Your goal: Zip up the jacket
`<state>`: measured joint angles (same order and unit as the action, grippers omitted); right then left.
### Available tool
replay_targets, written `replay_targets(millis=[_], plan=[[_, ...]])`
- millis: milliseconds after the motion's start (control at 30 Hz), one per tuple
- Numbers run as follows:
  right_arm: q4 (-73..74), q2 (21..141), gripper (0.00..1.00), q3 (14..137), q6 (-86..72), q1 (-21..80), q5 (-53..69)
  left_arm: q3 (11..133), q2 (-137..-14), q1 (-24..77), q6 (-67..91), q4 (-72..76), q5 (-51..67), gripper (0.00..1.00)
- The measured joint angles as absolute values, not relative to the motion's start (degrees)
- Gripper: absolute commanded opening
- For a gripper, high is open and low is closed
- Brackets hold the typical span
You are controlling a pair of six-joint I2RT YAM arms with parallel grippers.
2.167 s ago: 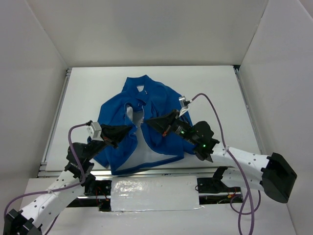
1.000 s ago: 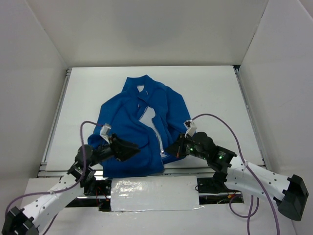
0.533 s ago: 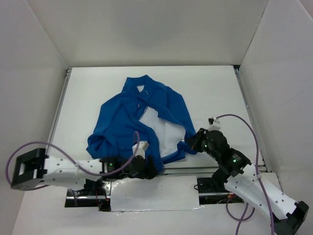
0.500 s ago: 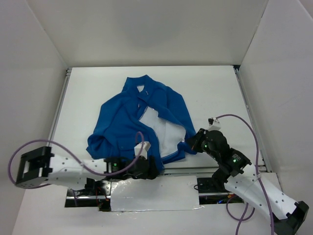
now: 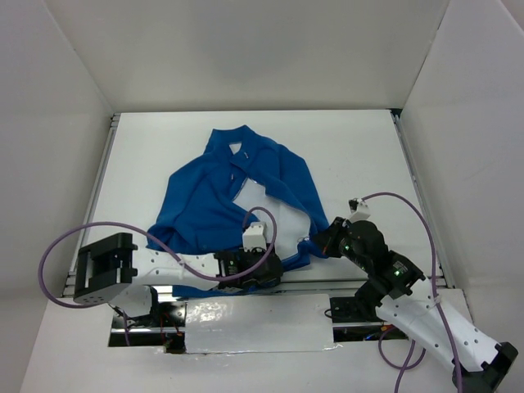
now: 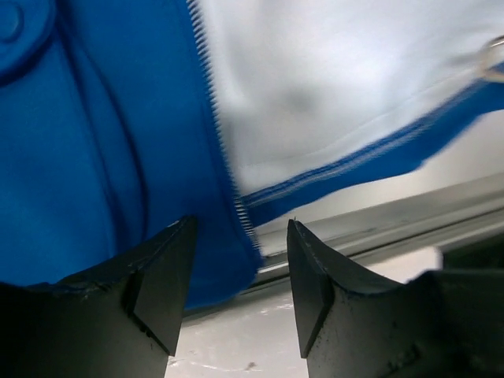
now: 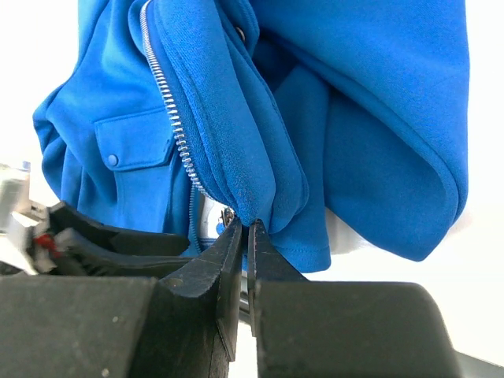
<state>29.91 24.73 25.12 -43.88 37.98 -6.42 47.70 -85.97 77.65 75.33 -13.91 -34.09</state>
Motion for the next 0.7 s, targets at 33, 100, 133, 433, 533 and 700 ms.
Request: replay_targets(millis=[33, 100, 133, 433, 533, 700], plan=[[29.91, 24.58, 0.00, 25.12, -43.79, 37.98, -6.31, 48.36, -86.94, 77.76, 75.48, -15.16, -34.09, 0.61], [29.89, 24.45, 0.00, 25.12, -43.68, 37.98, -6.13, 49.98, -88.47, 78.52, 76.12, -18.37, -34.33, 0.62], [29.89, 24.45, 0.00, 25.12, -43.59, 37.98, -6.04, 50.94, -89.19, 79.20, 76.82, -19.86, -34.57, 0.62], [29.87, 24.21, 0.00, 25.12, -43.33, 37.98, -5.30, 54.00, -92.40, 82.24, 80.14, -25.96, -35.05, 0.64], [29.87, 24.16, 0.00, 25.12, -43.20, 37.93, -5.17, 54.00, -92.40, 82.15, 81.10, -26.63, -35.70, 0.64], [29.87, 24.12, 0.00, 25.12, -42.94, 37.89, -5.10, 52.27, -92.40, 81.93, 81.49, -26.55, -35.88, 0.65]])
